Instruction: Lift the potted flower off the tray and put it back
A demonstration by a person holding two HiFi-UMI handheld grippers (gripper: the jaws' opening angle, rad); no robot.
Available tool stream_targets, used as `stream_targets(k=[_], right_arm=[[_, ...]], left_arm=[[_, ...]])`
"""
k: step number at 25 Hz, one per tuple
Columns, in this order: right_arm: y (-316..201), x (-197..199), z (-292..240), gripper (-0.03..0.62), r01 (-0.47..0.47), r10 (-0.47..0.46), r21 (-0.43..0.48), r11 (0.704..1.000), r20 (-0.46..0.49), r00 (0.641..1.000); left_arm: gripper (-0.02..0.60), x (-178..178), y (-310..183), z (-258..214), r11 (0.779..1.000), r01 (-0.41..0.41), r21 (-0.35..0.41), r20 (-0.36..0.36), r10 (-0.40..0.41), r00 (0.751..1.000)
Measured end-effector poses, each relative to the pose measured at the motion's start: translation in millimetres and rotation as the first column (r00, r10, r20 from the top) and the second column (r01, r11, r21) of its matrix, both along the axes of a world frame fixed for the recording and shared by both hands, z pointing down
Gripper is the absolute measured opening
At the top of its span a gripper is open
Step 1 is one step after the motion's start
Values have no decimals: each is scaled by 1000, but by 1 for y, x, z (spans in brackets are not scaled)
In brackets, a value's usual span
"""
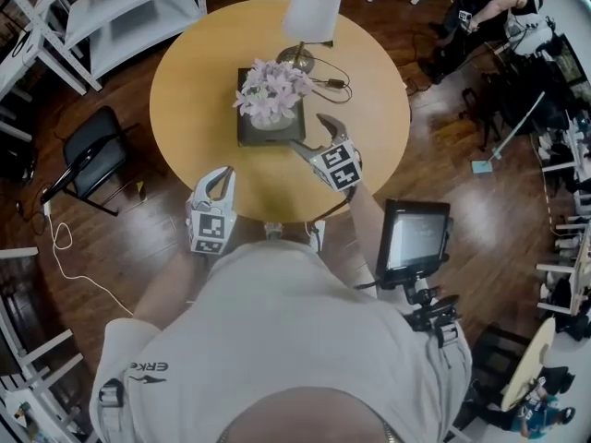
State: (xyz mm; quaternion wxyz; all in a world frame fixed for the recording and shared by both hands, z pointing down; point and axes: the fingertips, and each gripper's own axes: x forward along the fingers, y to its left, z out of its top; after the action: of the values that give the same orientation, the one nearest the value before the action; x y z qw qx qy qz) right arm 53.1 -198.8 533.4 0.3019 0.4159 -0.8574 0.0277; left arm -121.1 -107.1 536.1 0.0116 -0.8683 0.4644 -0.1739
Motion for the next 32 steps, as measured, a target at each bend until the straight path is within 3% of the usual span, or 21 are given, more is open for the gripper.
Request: stream_targets(k=[8,18,32], right_arm=[[61,-30,-53,258,-66,52,111,992,129,990],[133,-25,-65,102,-111,80,141,984,208,975],[185,2,-89,14,-97,39,156,983,339,940]], left_arm=[[9,-15,36,-19,999,-16,37,-38,17,999],[9,-7,60,-30,999,0,41,-69,3,998],[9,20,72,-59,995,73,74,-109,-64,992]])
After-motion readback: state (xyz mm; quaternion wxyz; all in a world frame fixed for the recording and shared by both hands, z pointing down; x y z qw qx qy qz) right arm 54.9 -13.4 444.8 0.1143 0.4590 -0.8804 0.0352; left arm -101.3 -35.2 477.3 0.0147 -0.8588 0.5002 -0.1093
